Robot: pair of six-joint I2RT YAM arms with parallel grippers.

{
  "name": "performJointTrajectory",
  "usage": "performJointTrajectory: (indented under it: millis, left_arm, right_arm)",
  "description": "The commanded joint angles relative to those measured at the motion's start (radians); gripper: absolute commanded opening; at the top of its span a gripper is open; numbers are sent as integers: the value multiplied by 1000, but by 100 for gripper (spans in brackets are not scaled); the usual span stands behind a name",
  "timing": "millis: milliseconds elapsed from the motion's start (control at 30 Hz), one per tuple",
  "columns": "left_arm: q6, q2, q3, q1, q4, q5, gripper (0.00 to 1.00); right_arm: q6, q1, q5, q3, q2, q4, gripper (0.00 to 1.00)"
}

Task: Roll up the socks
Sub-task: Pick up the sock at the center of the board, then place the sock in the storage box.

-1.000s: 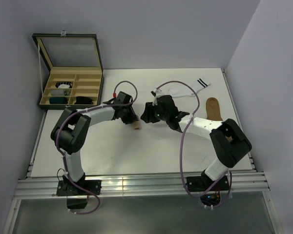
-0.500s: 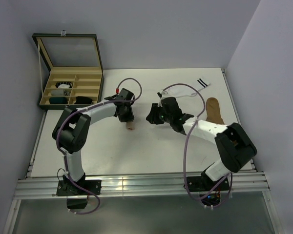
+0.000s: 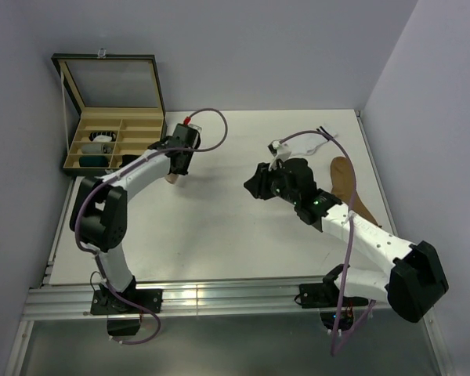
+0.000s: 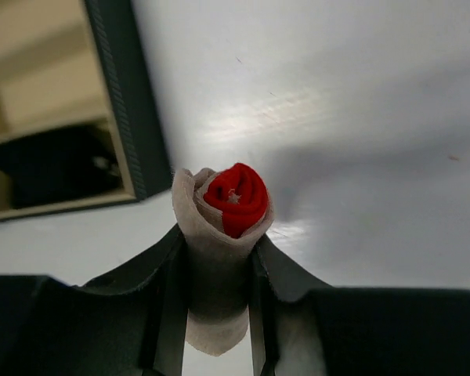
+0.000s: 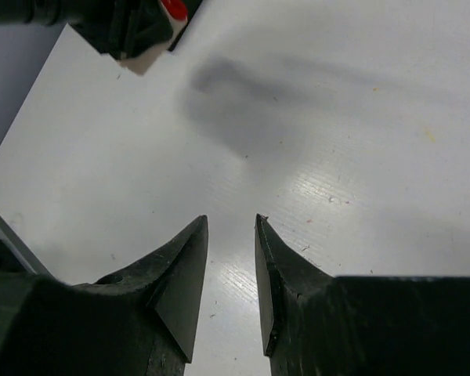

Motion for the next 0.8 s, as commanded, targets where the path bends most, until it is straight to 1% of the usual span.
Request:
performJointTrajectory:
  millis: [0,33,67,100,133,167,233,267,333,367,433,467,567,600,667,767]
  left_arm:
    - [300,-76,50,44,121,-18,0]
    - [334,-79,47,69,144,-5,0]
    - [399,-88,40,84,167,4,0]
    - [432,-91,40,98,215,22,0]
    - [464,-94,39,129,241,48,0]
    - [536,-99,28,143,276,88,0]
    - [611,-97,17,179,350,134,0]
    - [680,-86,20,192,356,178,0]
    - [731,-67,36,227,341,211,0]
    - [775,-45,62,239,324,263,0]
    - [808,-27,86,285,290,306,0]
    - [838,-10,105,302,283,341,0]
    - [883,38,152,357,247,375,0]
    - [891,53,169,368,227,415,0]
    - [911,90,206,390,194,438,0]
    - [944,136,218,407,189,438,0]
  right_arm:
    - [-47,-7,-11,-7,-73,-43,38]
    - [-52,-7,-17,-5,-84,-66,38]
    - [-53,-7,-20,-5,-93,-73,40]
    - [-55,-8,-25,-5,-108,-84,42]
    - [-58,-8,-38,-2,-114,-90,44]
    - [-56,-8,-40,1,-122,-98,46]
    - [-49,-8,-49,5,-140,-112,48]
    - [-43,-7,-43,8,-160,-118,49]
    - [-27,-7,-25,13,-185,-135,50]
    - [-23,-7,6,19,-209,-138,53]
    - [-17,-8,44,30,-226,-158,58]
    - [-15,-7,72,48,-234,-167,62]
    - [-10,-8,96,79,-231,-198,68]
    - [-6,-8,98,87,-226,-211,69]
    - [0,-11,92,109,-208,-224,70]
    - [-6,-13,80,133,-168,-250,70]
